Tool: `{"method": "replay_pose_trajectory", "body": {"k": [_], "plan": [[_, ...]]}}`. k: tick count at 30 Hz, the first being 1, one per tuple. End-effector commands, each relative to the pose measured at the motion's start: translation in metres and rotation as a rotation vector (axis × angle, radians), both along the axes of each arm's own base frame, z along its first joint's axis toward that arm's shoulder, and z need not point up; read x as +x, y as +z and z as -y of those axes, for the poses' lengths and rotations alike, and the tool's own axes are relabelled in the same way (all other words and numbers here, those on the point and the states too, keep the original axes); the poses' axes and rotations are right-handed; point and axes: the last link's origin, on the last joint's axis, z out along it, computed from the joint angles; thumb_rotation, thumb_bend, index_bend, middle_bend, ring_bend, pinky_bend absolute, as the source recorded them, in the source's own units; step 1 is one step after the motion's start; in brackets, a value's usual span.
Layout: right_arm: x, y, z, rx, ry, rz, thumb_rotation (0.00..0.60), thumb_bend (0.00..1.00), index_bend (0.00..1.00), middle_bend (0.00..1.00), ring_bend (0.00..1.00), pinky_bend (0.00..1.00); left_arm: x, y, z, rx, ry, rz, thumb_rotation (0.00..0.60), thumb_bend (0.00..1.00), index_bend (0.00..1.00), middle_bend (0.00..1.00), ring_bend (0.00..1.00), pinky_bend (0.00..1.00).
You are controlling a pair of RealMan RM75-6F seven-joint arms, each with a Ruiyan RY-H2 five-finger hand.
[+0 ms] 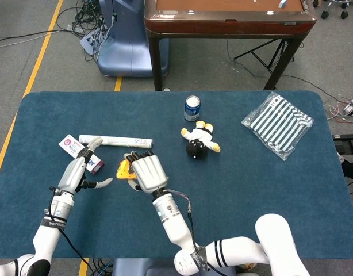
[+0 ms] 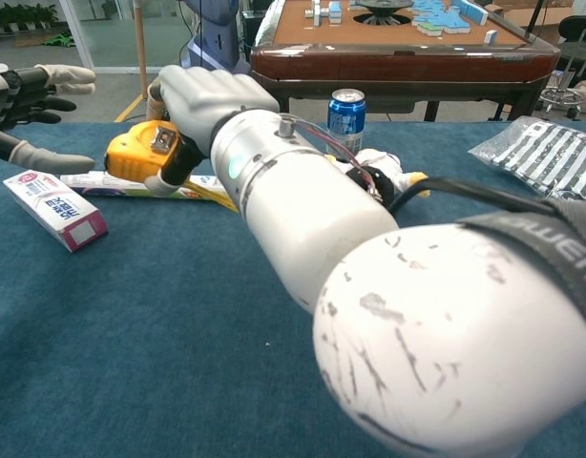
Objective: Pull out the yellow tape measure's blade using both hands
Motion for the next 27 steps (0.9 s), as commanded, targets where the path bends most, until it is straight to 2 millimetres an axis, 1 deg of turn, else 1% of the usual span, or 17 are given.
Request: {"method": "replay_pose_trajectory", "body": {"k": [1, 13, 27], "plan": [[0.001, 0.0, 0.0, 0.0, -0.001, 0.002, 0.6, 0.52, 0.47, 0.5, 0.43, 0.29, 0.0, 0.0, -0.001, 0.001, 0.001, 0.002, 0.6, 0.13, 0.0, 0.0, 0.0, 0.0], [0.007, -0.003, 0.006, -0.017, -0.008, 0.009, 0.6, 0.52, 0.47, 0.5, 0.43, 0.29, 0.005, -0.002, 0.0, -0.01, -0.006, 0.01, 0.6, 0.13, 0.0, 0.0, 0.0, 0.0], [0.013, -0.012, 0.008, -0.009, -0.006, 0.023, 0.6, 0.52, 0.47, 0.5, 0.43, 0.29, 0.009, -0.005, -0.001, -0.018, -0.004, 0.015, 0.6, 0.13, 0.0, 0.0, 0.0, 0.0]]}}
